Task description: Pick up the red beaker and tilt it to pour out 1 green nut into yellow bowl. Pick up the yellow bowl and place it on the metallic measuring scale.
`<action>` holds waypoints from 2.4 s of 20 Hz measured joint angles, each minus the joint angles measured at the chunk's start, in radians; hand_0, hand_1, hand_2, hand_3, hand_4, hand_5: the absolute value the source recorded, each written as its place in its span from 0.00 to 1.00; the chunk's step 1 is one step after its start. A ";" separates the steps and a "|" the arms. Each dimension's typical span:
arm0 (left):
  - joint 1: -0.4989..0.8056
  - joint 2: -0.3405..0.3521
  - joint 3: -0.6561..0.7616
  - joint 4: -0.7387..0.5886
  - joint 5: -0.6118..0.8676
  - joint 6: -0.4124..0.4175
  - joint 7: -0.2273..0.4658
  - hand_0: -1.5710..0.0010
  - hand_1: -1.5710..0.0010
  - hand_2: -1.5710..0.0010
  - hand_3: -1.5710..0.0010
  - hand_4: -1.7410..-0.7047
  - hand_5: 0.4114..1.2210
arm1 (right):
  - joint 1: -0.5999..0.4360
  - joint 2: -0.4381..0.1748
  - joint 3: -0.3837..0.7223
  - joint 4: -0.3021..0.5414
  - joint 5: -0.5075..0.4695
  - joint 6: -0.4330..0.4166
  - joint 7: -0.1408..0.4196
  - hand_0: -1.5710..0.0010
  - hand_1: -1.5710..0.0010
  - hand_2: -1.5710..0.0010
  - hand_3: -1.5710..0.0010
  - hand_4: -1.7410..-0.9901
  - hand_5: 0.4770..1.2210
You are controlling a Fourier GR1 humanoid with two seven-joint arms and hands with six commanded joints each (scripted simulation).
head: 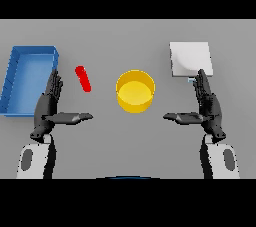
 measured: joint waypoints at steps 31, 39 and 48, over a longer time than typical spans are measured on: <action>-0.205 0.031 -0.022 0.241 -0.152 0.037 -0.007 1.00 1.00 1.00 1.00 0.50 0.28 | 0.044 -0.085 0.071 -0.080 0.114 0.034 -0.068 1.00 1.00 1.00 1.00 0.59 0.20; -0.363 0.029 0.005 0.462 -0.197 0.082 -0.076 1.00 1.00 1.00 1.00 0.47 0.32 | 0.042 -0.097 0.060 -0.084 0.121 0.023 -0.047 1.00 1.00 1.00 1.00 0.59 0.22; -0.447 -0.022 0.065 0.592 -0.153 0.123 -0.179 0.50 0.52 0.52 0.59 0.31 0.57 | 0.040 -0.084 0.058 -0.071 0.118 0.017 -0.040 1.00 1.00 1.00 1.00 0.60 0.23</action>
